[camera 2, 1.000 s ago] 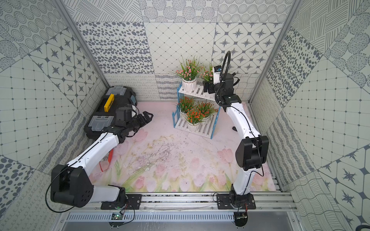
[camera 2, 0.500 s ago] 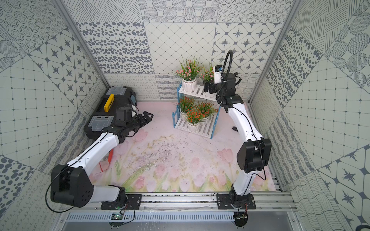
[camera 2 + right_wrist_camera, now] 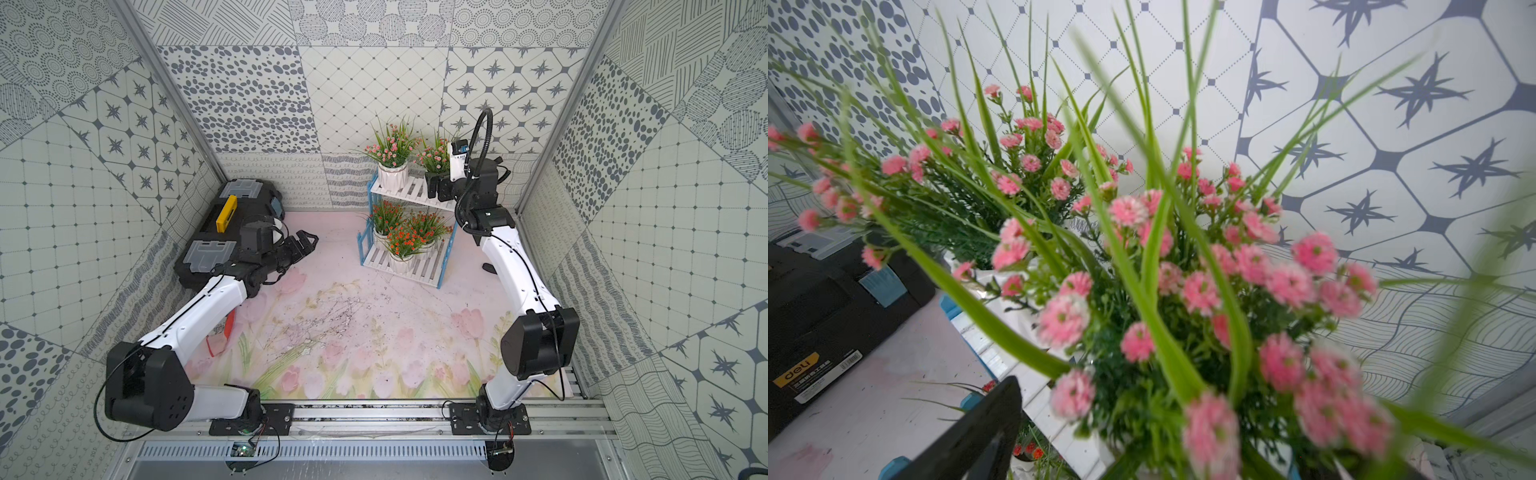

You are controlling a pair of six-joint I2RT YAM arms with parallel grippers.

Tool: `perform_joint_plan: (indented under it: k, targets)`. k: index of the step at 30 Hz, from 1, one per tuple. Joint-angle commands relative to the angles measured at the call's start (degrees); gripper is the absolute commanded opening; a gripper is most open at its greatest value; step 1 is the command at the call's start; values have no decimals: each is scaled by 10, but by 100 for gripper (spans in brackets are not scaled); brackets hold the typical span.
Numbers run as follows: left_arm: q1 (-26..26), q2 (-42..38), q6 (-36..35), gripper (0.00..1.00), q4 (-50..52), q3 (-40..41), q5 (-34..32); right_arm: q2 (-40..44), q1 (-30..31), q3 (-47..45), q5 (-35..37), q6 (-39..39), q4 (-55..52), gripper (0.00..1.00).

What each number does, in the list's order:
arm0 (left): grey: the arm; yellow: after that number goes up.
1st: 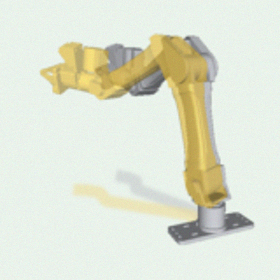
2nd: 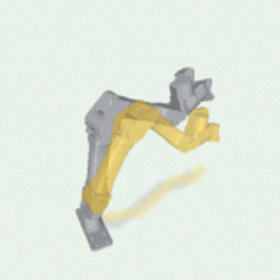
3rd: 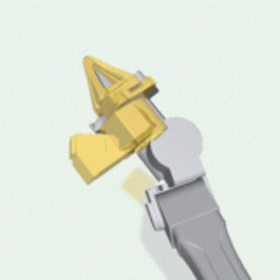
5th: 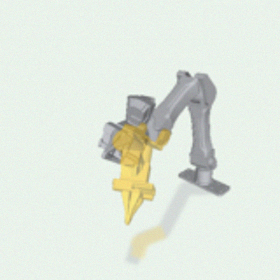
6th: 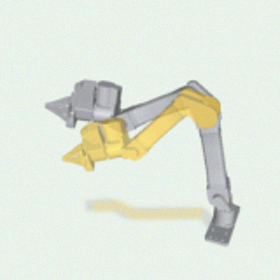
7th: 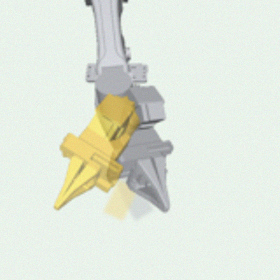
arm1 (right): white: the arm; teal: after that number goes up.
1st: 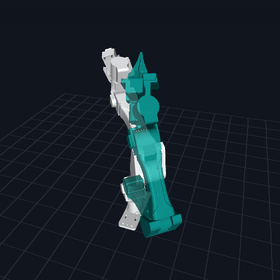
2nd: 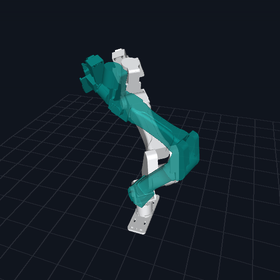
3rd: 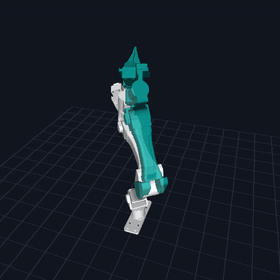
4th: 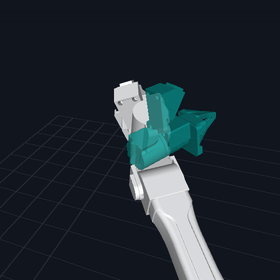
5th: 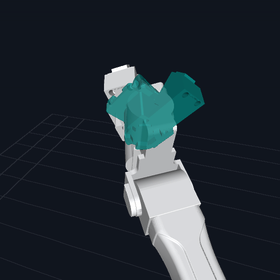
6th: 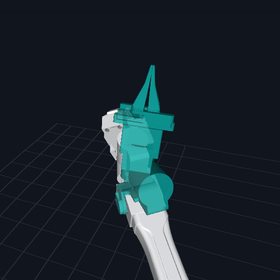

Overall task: Place the baby's breath potted plants on the rack by color
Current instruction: Reset both arms

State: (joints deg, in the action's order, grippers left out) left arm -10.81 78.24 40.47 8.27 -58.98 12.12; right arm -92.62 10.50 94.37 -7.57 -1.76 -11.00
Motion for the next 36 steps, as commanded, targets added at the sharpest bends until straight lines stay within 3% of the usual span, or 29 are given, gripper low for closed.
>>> perform_joint_plan:
  k: [1, 10, 16, 20, 27, 31, 36]
  targets:
    - [1, -4, 0, 98, -21, 3, 6, 54, 0, -45, -7, 7, 33, 98]
    - [1, 0, -30, 98, 6, -9, -18, 241, 5, -223, -7, 43, -1, 98]
    - [1, 1, -133, 98, 123, -64, -87, 339, 5, -347, 0, 82, -41, 98]
    - [1, -8, -201, 98, 152, -53, -111, 382, 5, -428, 37, 96, -32, 98]
    - [4, -7, -328, 98, 97, 23, -186, 345, -1, -497, 62, 75, 11, 98]
    - [27, 31, -353, 98, 40, 61, -203, 310, -11, -528, 63, 75, 61, 98]
    - [48, 74, -389, 98, -139, 154, -229, 283, -30, -567, 72, 62, 123, 98]
